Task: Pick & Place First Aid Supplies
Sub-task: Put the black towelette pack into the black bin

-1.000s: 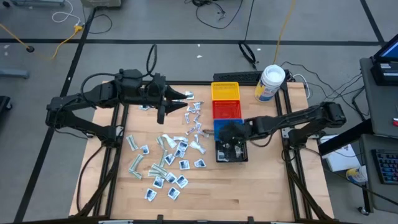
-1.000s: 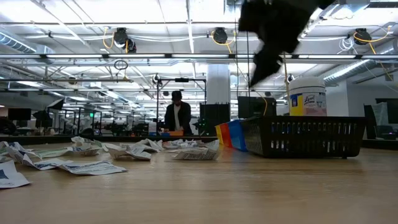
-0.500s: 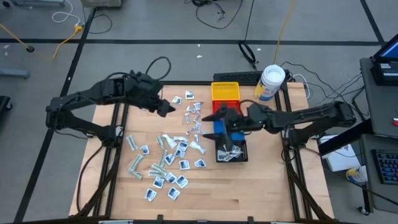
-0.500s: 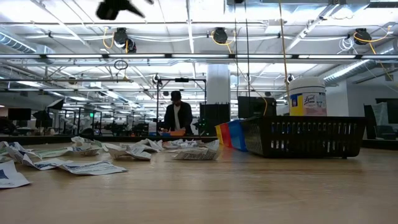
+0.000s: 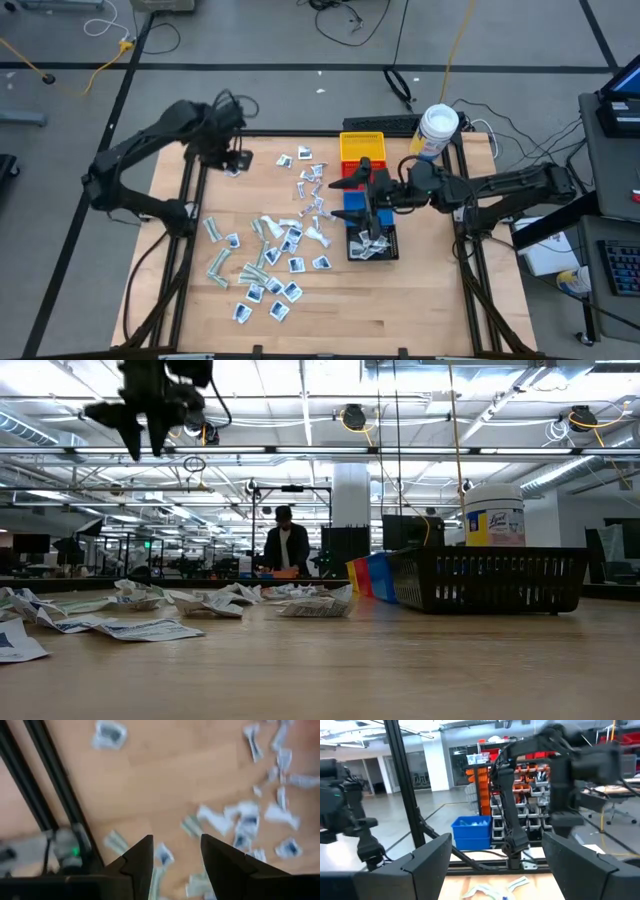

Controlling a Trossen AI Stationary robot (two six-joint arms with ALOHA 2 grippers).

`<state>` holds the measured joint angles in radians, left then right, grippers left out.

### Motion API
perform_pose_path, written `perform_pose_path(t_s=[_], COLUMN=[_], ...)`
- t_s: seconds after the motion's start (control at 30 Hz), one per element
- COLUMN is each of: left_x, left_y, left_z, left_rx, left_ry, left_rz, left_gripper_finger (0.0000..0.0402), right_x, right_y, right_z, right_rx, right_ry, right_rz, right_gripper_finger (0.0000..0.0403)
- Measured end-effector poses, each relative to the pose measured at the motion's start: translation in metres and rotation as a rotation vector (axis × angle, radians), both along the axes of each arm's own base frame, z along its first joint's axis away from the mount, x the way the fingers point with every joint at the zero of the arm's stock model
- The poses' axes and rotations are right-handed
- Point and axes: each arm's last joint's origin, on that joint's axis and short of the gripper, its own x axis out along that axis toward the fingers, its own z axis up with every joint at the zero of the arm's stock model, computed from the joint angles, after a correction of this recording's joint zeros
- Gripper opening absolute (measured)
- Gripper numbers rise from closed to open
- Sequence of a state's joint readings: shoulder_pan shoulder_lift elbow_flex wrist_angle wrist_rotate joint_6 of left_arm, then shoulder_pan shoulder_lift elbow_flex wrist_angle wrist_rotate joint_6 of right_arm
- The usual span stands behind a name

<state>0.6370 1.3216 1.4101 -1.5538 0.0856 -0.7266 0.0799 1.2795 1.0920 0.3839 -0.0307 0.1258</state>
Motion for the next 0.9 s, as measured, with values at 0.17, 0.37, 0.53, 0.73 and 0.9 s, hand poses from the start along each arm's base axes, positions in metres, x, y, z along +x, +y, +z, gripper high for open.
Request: perform_pose_path(t_s=[0.17, 0.37, 0.53, 0.73, 0.9], left_x=[-0.010, -0.028, -0.036, -0.037, -0.026], left_y=[0.051, 0.097, 0.113, 0.114, 0.113], left_z=[-0.021, -0.049, -0.059, -0.059, -0.075], left_rx=[-0.039, -0.135, -0.143, -0.121, -0.066], left_ry=[0.079, 0.150, 0.160, 0.179, 0.190], left_rz=[0.074, 0.150, 0.170, 0.159, 0.135], left_gripper_finger=[0.0202, 0.0247, 0.0269, 0.0273, 0.0273], right_x=[-0.004, -0.007, -0.011, -0.013, -0.013], right_y=[0.000, 0.000, -0.004, -0.006, -0.006], right_z=[0.004, 0.007, 0.008, 0.010, 0.010], right_rx=[-0.045, -0.070, -0.074, -0.075, -0.097], right_ry=[-0.023, -0.035, -0.028, -0.024, -0.025], right_rz=[0.021, 0.061, 0.051, 0.042, 0.038], right_gripper_finger=[0.0302, 0.0302, 0.0302, 0.0302, 0.0302])
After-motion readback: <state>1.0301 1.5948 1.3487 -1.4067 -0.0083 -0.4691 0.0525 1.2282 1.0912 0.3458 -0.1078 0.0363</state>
